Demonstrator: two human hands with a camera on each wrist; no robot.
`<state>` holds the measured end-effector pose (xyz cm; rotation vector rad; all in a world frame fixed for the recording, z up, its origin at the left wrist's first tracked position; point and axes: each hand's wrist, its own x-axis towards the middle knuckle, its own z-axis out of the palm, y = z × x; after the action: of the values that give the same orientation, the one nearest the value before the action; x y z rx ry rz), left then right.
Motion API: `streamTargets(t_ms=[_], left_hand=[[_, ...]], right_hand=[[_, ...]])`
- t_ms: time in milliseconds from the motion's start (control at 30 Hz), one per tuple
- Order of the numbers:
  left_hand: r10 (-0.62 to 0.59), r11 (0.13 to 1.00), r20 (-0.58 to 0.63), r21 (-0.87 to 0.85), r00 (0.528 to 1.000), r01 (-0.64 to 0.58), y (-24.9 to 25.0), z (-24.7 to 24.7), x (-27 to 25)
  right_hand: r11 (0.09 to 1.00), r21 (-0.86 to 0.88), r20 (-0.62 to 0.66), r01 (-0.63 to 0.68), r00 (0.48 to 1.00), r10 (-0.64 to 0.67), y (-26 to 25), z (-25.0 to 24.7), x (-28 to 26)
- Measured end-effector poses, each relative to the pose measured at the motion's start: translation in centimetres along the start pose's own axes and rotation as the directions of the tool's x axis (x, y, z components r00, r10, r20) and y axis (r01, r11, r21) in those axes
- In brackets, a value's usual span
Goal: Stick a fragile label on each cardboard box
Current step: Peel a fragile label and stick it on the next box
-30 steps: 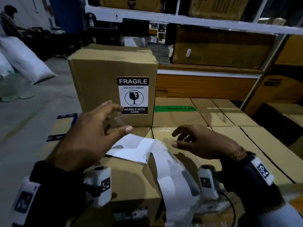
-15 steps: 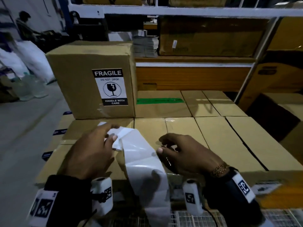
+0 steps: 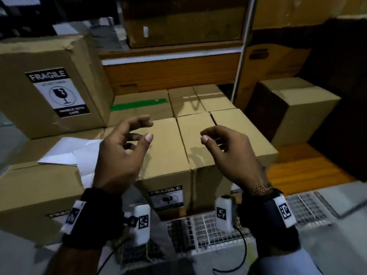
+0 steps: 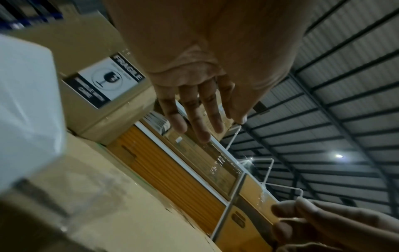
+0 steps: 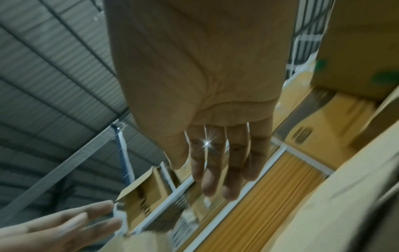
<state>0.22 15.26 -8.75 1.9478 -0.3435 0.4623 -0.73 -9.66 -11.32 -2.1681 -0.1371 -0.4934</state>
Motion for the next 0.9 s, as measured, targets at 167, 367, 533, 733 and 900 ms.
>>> streamTargets(t_ms=[167, 367, 533, 733, 900], left_hand=[[0.066, 0.992, 0.036, -0.107, 0.997, -0.061, 2.2, 6.0, -1.1], [0.083, 0.968, 0.192, -0.251, 0.978, -0.033, 5.5, 14.0, -5.2], [0.066, 0.953, 0.278, -0.304, 0.958, 0.022, 7.5, 18.9, -7.1], [0.020, 0.960, 0.266, -0.275, 0.964, 0.056, 8.4, 25.8, -6.0], [0.008, 0.971, 0.171, -0.235, 0.985, 0.033, 9.2, 35.6, -2.0]], right_hand=[[0.998, -0.035, -0.140, -0.045, 0.989, 0.040, 1.2, -4.5, -4.6], [0.981, -0.109, -0.251, -0.159, 0.959, 0.127, 3.3, -9.8, -10.6], [0.949, -0.139, -0.315, -0.282, 0.921, 0.228, 6.5, -14.2, -12.9], [0.937, -0.083, -0.351, -0.340, 0.890, 0.292, 12.3, -18.7, -11.2], [0.939, -0.122, -0.303, -0.321, 0.913, 0.273, 20.8, -23.9, -5.3]])
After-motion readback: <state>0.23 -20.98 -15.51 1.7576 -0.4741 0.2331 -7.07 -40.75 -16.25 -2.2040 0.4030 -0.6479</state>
